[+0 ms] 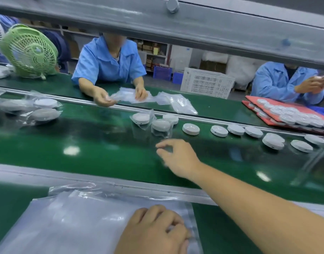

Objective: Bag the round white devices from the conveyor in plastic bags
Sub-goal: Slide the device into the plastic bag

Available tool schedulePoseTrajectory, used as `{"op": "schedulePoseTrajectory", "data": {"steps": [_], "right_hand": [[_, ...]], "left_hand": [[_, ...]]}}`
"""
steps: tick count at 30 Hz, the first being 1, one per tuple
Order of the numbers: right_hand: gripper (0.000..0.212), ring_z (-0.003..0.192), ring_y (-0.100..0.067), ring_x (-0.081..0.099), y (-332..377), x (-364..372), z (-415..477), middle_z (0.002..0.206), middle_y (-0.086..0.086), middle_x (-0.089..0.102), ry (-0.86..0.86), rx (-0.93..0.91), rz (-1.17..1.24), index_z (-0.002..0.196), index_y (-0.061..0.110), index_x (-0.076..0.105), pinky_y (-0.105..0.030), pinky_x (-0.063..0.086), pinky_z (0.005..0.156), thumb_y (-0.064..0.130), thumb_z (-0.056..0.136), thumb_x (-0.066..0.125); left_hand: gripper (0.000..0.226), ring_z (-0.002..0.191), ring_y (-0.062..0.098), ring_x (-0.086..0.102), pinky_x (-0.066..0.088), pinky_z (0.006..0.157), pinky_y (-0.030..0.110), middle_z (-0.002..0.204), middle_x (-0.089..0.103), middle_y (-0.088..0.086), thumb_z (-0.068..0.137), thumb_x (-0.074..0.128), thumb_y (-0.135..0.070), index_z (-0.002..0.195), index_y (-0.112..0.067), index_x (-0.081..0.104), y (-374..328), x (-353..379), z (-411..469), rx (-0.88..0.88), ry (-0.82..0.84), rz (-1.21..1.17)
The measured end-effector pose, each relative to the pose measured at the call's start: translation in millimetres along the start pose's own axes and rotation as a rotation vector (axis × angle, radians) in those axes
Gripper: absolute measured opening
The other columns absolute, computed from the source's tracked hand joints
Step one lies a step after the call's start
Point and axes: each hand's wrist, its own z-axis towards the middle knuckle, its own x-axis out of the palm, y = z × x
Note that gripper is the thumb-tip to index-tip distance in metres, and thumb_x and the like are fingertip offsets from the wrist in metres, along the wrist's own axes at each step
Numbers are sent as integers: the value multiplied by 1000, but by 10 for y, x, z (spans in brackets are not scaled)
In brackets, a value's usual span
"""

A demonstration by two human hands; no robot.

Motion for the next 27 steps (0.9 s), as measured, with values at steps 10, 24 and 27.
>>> {"op": "schedulePoseTrajectory", "data": {"steps": [10,24,27], "right_hand": [[10,49,-8,37,-386,-194,-1656,49,11,40,-108,-48,146,85,41,70,-14,32,52,32,91,69],[13,46,-9,32,-393,-122,-1590,44,11,33,-147,-38,180,80,35,67,-15,35,52,29,91,67],[11,47,-10,31,-392,-132,-1584,45,11,31,-154,-29,203,85,37,67,-15,36,54,29,92,67]], "left_hand": [[25,80,12,64,54,68,34,85,64,-24,75,52,-49,79,-41,75,-112,-67,-118,-212,-114,38],[25,93,3,55,45,79,28,93,59,-31,85,46,-55,92,-47,69,-131,-40,-182,-283,-79,47],[25,93,2,54,44,80,27,93,58,-32,85,46,-56,93,-48,68,-125,-22,-182,-289,-84,43]]}}
